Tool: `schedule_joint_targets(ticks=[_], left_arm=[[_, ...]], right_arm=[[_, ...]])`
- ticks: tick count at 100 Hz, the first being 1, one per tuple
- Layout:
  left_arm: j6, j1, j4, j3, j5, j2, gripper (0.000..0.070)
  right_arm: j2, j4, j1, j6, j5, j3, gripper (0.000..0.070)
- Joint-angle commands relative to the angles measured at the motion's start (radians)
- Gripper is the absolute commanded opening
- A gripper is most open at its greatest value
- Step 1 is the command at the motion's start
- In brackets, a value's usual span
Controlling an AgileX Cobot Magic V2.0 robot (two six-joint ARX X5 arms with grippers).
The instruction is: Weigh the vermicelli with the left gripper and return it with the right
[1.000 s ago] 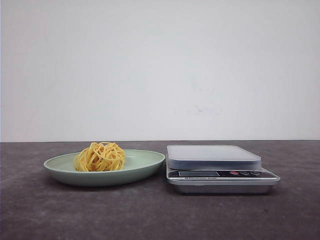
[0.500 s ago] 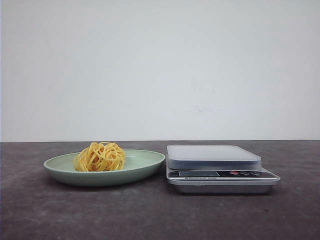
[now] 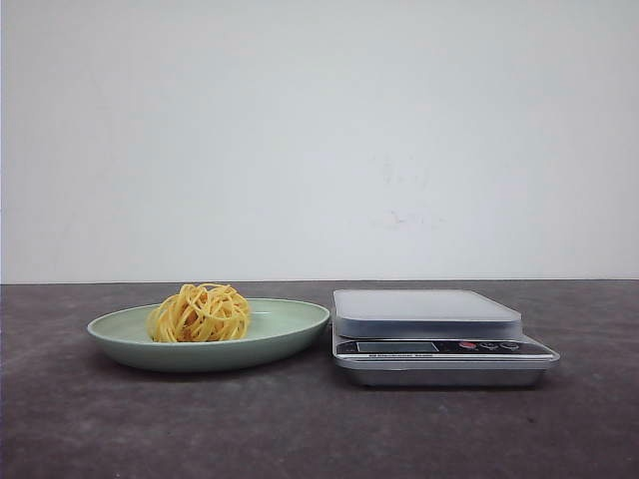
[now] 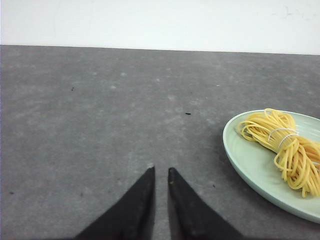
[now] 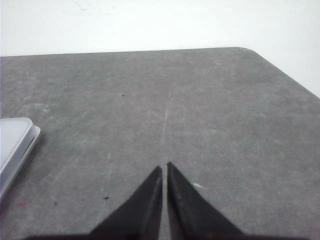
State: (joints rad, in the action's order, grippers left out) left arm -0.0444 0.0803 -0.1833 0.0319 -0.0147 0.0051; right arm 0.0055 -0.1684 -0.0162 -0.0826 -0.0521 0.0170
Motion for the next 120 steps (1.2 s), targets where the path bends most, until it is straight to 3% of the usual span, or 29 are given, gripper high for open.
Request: schedule_joint_targets(ticks=[1, 18, 28, 37, 47, 54, 67, 75, 88, 109, 120], left_arm=[[-0.005, -0.002, -0.003, -0.018, -0.005, -0.002, 0.0012], [-0.007, -0.002, 0.007, -0.018, -0.005, -0.002, 0.0012], [-0.066, -0.002, 0.023, -0.018, -0.018, -0.002, 0.0012], [-0.07, -0.002, 0.013, -0.018, -0.018, -0.002, 0.0012], [-0.076, -0.002, 0.025, -0.018, -0.018, -0.002, 0.0011], [-0.126, -0.002, 0.039, -0.011, -0.018, -0.002, 0.0011], [-0.163, -0.002, 0.037, 0.055, 0.021, 0.008, 0.0012], [-0.175, -0.002, 0.05, 0.121, 0.025, 0.032, 0.0012], [-0.264, -0.002, 0.04, 0.238, 0.026, 0.112, 0.0012], [-0.261, -0.002, -0.045, 0.441, -0.02, 0.249, 0.0011], [-0.199, -0.002, -0.105, 0.554, -0.045, 0.32, 0.002]], right_arm=[[-0.002, 0.008, -0.001, 0.003, 0.003, -0.004, 0.0009], [-0.002, 0.008, -0.001, 0.003, 0.003, -0.004, 0.0009], [-0.002, 0.006, -0.001, 0.003, 0.003, -0.004, 0.0009], [-0.002, 0.001, -0.001, -0.017, 0.005, -0.004, 0.0009], [-0.002, 0.014, -0.001, -0.023, 0.062, -0.004, 0.0007], [-0.002, 0.024, 0.001, -0.058, 0.103, 0.01, 0.0006], [0.0, -0.016, 0.001, -0.176, 0.11, 0.101, 0.0004], [0.013, -0.059, 0.001, -0.198, 0.119, 0.182, 0.0004], [0.069, -0.146, 0.001, -0.209, 0.152, 0.33, 0.0004], [0.168, -0.277, 0.001, -0.169, 0.216, 0.543, 0.0004], [0.228, -0.338, 0.001, -0.158, 0.239, 0.626, 0.001]])
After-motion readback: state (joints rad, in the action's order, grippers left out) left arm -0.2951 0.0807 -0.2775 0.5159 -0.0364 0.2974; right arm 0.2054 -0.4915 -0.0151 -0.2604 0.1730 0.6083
